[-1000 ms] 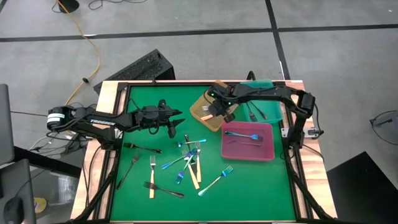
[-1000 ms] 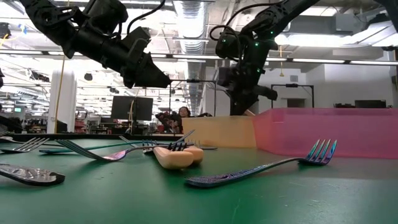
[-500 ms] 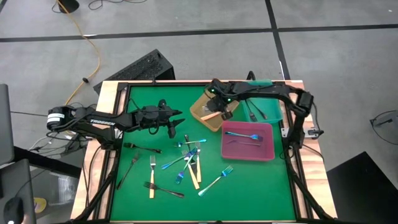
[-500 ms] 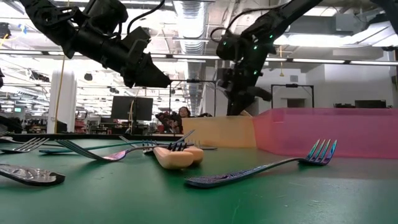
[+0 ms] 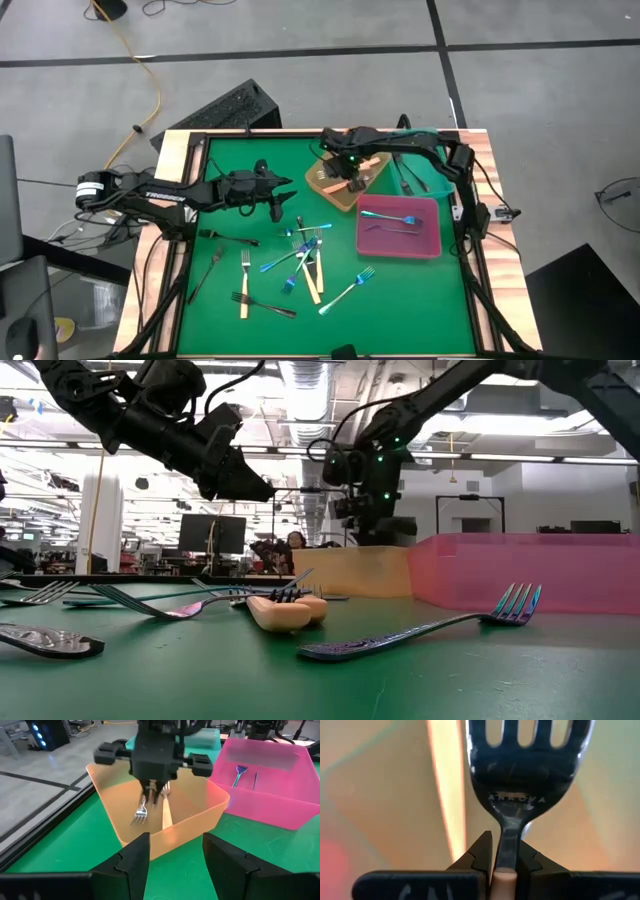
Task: Sort silverware by color (type)
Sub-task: Put the orange fork into the orange bin
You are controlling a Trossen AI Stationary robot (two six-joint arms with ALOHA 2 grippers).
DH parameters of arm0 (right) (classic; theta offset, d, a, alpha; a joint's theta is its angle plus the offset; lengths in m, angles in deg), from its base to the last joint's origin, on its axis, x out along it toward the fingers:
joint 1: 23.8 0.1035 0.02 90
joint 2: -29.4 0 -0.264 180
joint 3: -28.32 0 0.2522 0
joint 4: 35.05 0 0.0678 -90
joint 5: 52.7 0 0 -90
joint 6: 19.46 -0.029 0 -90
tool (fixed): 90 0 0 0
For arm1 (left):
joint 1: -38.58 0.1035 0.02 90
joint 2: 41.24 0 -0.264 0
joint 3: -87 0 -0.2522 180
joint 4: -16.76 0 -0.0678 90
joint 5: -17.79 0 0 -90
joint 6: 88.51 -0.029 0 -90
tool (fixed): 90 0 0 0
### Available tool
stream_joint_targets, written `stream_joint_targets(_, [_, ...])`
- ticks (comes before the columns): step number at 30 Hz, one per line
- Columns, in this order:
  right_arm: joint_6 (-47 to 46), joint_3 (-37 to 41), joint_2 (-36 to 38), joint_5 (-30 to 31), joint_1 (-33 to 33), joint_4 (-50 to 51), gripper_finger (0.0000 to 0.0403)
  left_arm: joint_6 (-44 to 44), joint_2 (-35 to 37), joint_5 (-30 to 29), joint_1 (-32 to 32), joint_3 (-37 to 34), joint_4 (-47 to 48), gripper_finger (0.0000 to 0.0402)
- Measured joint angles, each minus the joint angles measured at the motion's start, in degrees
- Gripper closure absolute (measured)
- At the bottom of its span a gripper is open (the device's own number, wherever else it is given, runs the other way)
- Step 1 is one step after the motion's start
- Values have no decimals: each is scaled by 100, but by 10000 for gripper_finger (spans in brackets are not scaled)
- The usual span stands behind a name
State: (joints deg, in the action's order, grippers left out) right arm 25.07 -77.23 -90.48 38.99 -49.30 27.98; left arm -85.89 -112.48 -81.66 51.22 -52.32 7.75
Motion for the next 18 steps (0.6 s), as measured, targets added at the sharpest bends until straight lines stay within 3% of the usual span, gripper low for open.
stream_joint_targets(7, [-223,4,-136,13,28,-24,314,-38,0,0,1,0,18,235])
stream_joint_targets(18, [-575,4,-136,-3,32,-45,307,-39,0,0,1,0,21,235])
